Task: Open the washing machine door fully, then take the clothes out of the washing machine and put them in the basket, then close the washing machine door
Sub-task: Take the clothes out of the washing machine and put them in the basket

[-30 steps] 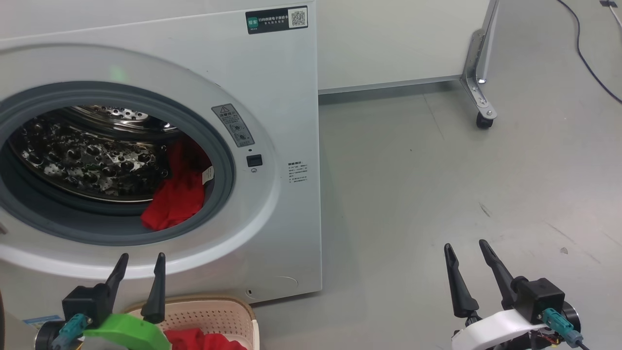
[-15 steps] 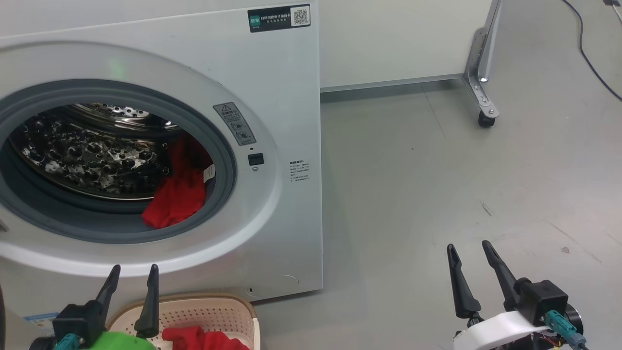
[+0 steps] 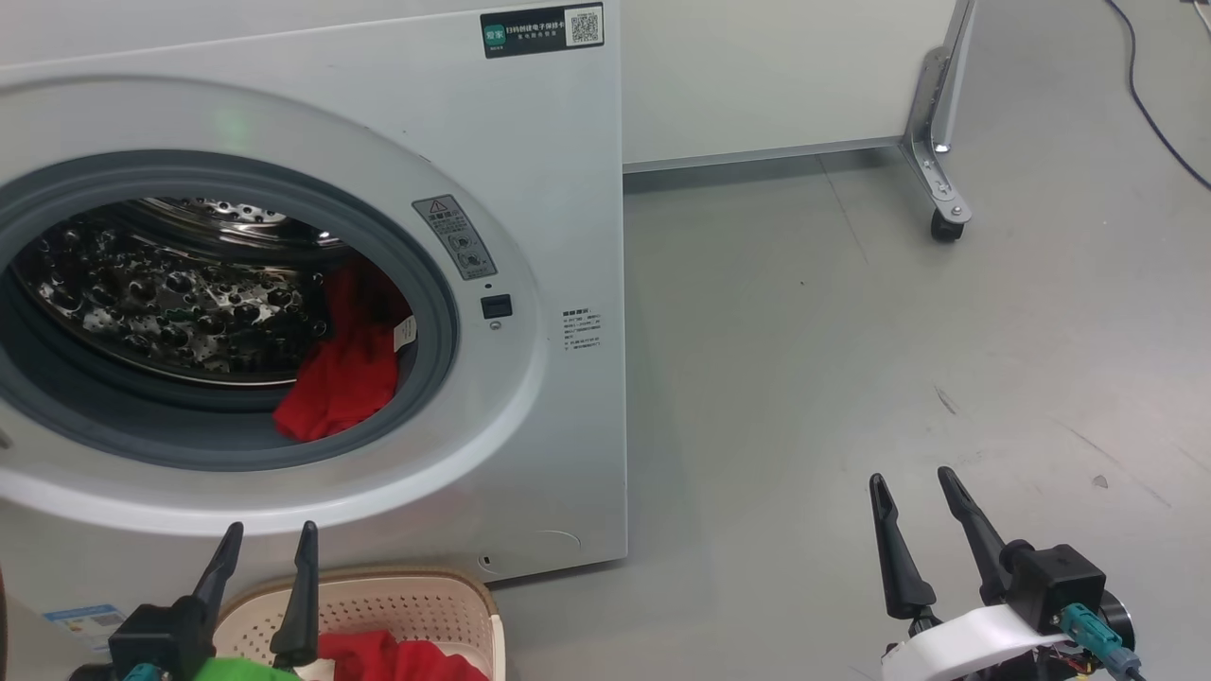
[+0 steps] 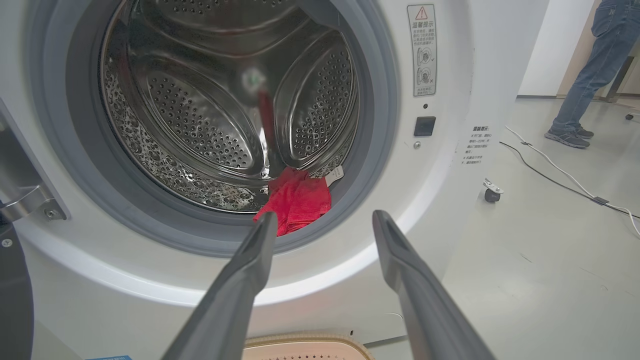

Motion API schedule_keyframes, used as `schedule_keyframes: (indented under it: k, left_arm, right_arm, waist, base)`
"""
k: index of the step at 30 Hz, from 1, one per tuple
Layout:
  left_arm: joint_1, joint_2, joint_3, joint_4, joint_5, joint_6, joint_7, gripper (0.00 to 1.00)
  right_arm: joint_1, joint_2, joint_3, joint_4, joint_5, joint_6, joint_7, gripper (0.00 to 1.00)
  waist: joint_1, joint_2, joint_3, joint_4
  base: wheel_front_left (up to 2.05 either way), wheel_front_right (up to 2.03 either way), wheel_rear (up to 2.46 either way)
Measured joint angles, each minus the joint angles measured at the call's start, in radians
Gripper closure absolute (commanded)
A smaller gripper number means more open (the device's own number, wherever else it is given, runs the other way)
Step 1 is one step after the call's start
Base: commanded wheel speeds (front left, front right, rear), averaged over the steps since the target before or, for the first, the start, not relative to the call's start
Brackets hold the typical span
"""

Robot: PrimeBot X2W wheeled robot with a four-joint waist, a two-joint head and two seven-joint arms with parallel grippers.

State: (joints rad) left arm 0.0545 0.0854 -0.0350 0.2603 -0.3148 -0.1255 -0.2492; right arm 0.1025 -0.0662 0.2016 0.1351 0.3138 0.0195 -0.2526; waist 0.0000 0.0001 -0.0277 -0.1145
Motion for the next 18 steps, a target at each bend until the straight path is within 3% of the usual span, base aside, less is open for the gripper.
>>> schedule_keyframes:
  k: [18]
  left_arm:
    - [0.013, -0.006, 0.007, -0.033, 0.010, 0.000, 0.000, 0.00]
  right_arm:
    - [0.000, 0.003, -0.002, 0.000, -0.002, 0.005, 0.000, 0.00]
  waist:
    - [0.0001, 0.0000, 0.009, -0.003]
  base:
    - [0.00, 0.00, 0.00]
